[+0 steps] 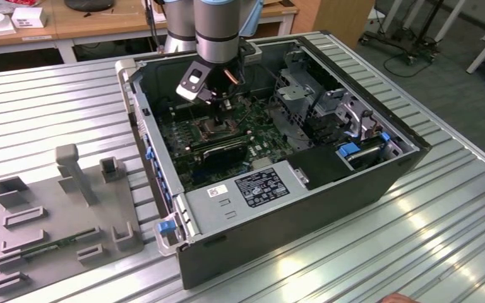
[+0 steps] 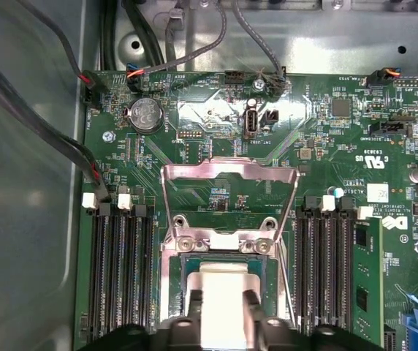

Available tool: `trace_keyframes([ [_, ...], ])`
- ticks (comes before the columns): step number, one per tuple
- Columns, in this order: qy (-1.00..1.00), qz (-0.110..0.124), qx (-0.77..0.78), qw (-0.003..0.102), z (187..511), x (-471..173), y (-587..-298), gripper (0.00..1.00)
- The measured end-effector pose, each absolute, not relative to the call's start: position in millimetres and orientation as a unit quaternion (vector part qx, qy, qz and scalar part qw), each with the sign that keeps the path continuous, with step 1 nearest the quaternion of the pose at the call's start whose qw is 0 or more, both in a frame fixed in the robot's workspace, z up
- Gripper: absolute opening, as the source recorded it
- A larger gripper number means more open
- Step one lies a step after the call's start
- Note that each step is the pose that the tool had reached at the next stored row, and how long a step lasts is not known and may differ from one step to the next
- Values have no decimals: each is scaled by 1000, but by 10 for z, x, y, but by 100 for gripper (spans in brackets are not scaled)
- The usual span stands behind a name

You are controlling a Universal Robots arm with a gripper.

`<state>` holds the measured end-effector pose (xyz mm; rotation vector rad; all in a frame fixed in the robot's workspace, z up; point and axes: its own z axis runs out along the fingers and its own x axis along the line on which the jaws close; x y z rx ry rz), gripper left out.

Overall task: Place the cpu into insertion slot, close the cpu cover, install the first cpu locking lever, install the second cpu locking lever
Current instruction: 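Place the cpu into insertion slot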

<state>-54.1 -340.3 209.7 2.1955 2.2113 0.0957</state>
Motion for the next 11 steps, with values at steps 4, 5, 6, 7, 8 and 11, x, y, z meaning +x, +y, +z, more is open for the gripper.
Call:
trace_keyframes([
  [4, 709, 31, 704, 12, 2100, -541, -3403, 18],
  [5, 709, 31, 704, 12, 2101, -541, -3403, 12],
  [6, 709, 31, 704, 12, 2102, -541, -3403, 12],
  [7, 709, 31, 704, 12, 2103, -541, -3403, 11],
  [8, 709, 31, 704, 12, 2104, -541, -3403, 11],
  [11, 709, 31, 704, 12, 2106, -541, -3403, 11],
])
